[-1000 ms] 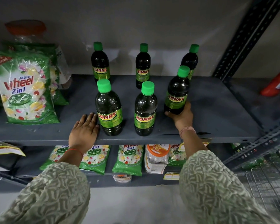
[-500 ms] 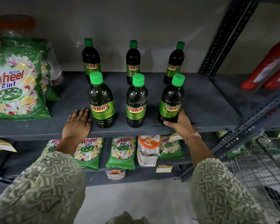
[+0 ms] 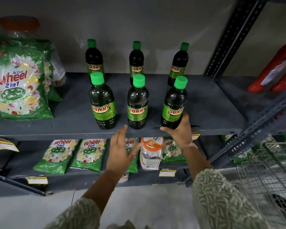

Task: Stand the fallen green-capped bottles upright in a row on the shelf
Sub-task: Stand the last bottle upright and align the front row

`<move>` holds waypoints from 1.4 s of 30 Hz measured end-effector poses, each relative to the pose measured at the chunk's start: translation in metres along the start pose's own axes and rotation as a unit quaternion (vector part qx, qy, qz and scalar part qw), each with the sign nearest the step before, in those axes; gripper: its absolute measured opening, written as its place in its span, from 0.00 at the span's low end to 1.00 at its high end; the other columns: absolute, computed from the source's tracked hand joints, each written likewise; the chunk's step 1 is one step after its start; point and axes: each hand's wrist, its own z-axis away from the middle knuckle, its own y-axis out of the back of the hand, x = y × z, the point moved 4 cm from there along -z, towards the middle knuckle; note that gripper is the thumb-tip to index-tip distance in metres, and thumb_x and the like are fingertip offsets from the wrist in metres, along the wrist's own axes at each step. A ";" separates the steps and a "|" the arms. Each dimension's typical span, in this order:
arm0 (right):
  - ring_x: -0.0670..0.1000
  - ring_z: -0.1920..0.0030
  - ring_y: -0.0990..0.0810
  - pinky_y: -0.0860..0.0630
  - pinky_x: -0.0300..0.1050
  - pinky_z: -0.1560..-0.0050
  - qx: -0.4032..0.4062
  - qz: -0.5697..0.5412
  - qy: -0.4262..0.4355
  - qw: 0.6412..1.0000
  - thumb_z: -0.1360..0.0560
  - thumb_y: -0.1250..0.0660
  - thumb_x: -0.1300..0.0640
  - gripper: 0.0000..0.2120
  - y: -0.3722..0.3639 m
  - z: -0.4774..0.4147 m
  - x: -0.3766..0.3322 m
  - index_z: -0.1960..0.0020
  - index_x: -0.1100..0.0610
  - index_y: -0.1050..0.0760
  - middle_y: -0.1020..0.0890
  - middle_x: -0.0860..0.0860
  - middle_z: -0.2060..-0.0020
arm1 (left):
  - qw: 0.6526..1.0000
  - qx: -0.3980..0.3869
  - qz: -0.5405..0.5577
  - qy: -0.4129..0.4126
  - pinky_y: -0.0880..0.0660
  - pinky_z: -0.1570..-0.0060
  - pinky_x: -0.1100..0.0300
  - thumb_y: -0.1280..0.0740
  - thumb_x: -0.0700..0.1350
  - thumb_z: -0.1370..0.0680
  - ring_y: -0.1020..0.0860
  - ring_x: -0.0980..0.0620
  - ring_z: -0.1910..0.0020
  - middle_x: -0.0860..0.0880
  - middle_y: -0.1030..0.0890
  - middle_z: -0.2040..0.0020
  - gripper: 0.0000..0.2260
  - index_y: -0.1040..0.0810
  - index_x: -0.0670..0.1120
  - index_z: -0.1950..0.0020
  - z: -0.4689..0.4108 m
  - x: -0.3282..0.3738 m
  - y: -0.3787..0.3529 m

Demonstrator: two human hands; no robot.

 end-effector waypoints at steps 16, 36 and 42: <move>0.56 0.44 0.25 0.34 0.39 0.49 0.056 0.068 -0.001 0.996 0.38 0.24 0.63 0.29 0.061 -0.009 0.031 0.41 0.64 0.32 0.23 0.61 0.45 | 0.993 0.070 0.022 0.088 0.31 0.40 0.46 0.24 0.44 0.36 0.32 0.38 0.40 0.37 0.25 0.42 0.29 0.31 0.38 0.40 -0.070 0.001 -0.028; 0.56 0.37 0.36 0.35 0.45 0.36 0.177 0.058 0.116 0.976 0.38 0.27 0.43 0.36 -0.002 0.037 -0.026 0.39 0.64 0.31 0.35 0.66 0.37 | 0.940 0.323 0.022 0.109 0.38 0.36 0.44 0.27 0.59 0.41 0.35 0.33 0.36 0.31 0.34 0.37 0.43 0.35 0.35 0.36 -0.033 -0.031 0.040; 0.65 0.47 0.28 0.27 0.58 0.46 0.249 0.103 0.090 0.959 0.40 0.33 0.32 0.39 0.004 0.023 -0.009 0.48 0.66 0.29 0.29 0.67 0.47 | 0.973 0.203 0.042 0.099 0.43 0.28 0.46 0.21 0.49 0.42 0.41 0.41 0.28 0.38 0.37 0.29 0.50 0.45 0.40 0.29 -0.057 -0.050 0.049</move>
